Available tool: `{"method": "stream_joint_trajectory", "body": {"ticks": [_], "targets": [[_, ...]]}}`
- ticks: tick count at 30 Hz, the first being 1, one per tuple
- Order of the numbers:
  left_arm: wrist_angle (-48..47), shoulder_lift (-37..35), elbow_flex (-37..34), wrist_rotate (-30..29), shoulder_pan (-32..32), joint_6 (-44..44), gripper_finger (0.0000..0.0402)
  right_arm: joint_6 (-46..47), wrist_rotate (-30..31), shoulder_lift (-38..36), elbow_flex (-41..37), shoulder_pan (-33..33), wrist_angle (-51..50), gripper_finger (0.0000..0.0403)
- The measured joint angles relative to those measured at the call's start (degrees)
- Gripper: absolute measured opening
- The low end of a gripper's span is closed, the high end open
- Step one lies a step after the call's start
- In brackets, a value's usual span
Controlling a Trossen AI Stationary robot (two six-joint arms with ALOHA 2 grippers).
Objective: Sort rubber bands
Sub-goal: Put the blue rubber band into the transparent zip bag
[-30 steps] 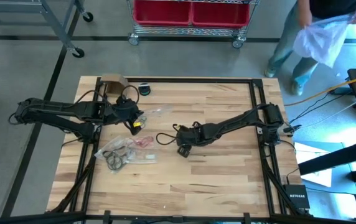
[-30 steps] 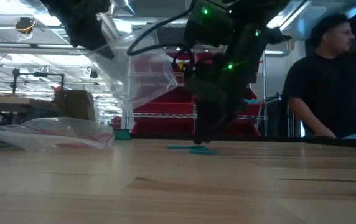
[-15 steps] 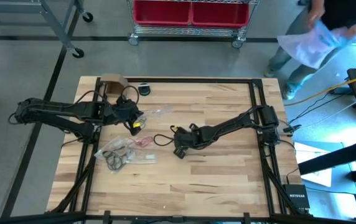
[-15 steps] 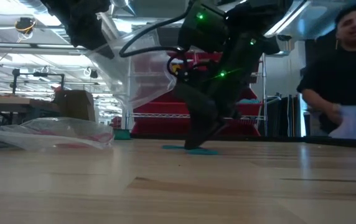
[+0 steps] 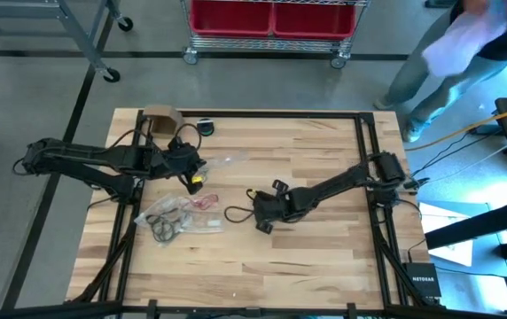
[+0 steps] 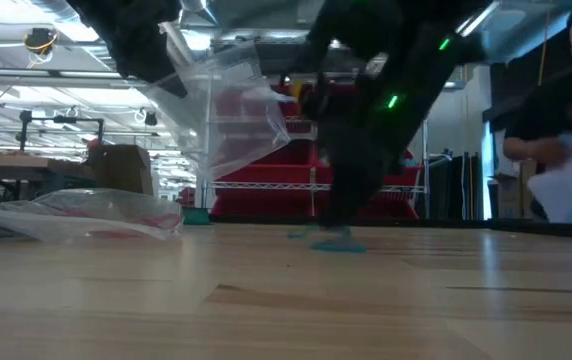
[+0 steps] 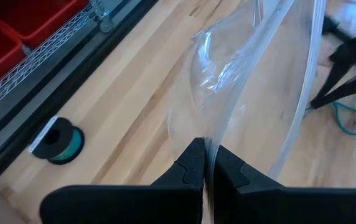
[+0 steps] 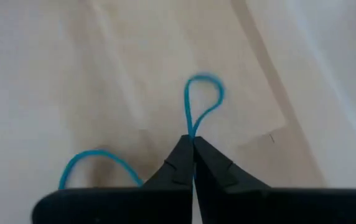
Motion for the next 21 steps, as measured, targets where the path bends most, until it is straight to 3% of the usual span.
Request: {"method": "stream_joint_trajectory", "body": {"ticks": [7, 12, 21], "targets": [[3.94, 3.53, 0.02, 0.04, -1.62, 0.7, 0.0, -0.75, 2.78, -10.87, -3.92, 3.97, 0.2, 0.0], [5.89, 5.54, 0.02, 0.02, -1.6, 0.5, 0.0, -6.53, 3.2, -18.86, -3.89, 5.31, 2.54, 0.0], [12.1, 6.78, 0.05, 0.04, -2.31, 2.4, 0.0, -27.16, 1.67, -23.76, -3.79, 4.02, 24.8, 0.0]]}}
